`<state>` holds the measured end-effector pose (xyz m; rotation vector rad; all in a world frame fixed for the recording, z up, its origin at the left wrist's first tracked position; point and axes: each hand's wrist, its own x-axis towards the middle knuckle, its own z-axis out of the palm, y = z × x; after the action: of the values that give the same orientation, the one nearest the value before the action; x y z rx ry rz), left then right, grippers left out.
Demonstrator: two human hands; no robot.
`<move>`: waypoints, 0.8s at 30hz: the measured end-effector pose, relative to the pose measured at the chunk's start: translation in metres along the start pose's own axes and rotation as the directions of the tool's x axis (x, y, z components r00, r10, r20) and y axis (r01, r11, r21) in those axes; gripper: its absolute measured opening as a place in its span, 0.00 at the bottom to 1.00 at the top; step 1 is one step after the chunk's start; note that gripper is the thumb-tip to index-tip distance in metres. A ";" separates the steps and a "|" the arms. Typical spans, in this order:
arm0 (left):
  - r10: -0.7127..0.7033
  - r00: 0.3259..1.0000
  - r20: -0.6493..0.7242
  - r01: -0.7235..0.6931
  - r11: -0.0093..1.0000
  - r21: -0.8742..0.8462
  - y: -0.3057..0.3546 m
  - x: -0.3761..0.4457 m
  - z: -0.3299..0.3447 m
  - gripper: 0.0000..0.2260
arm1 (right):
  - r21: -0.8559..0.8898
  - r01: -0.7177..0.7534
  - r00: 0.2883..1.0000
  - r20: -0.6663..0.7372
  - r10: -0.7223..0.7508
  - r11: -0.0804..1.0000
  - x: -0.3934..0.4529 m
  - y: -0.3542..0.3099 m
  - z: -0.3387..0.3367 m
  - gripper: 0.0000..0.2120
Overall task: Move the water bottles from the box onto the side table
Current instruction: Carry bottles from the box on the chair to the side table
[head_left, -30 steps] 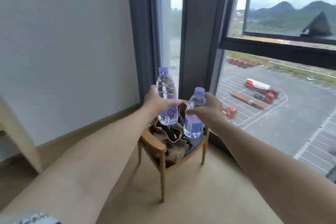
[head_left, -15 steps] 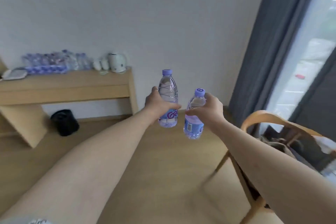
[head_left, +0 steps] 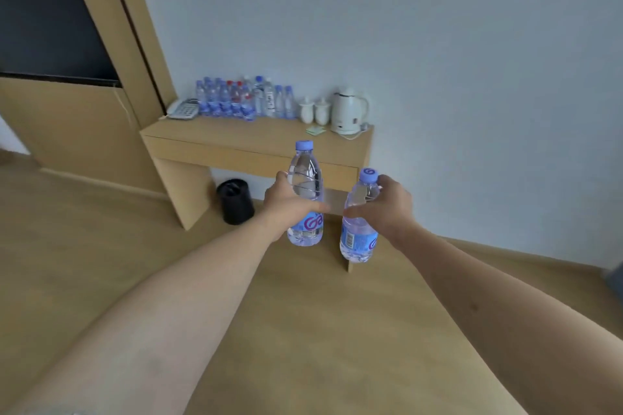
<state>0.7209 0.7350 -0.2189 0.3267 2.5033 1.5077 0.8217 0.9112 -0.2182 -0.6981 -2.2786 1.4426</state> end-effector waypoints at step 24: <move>-0.043 0.998 0.055 0.040 0.998 0.048 -0.089 0.449 -0.183 0.43 | -0.091 -0.087 0.992 0.089 0.095 0.992 0.381 -0.107 0.321 0.33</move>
<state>0.2324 0.6711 -0.2394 0.3174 2.4895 1.4069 0.3158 0.8570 -0.2425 -0.7858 -2.4217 1.4521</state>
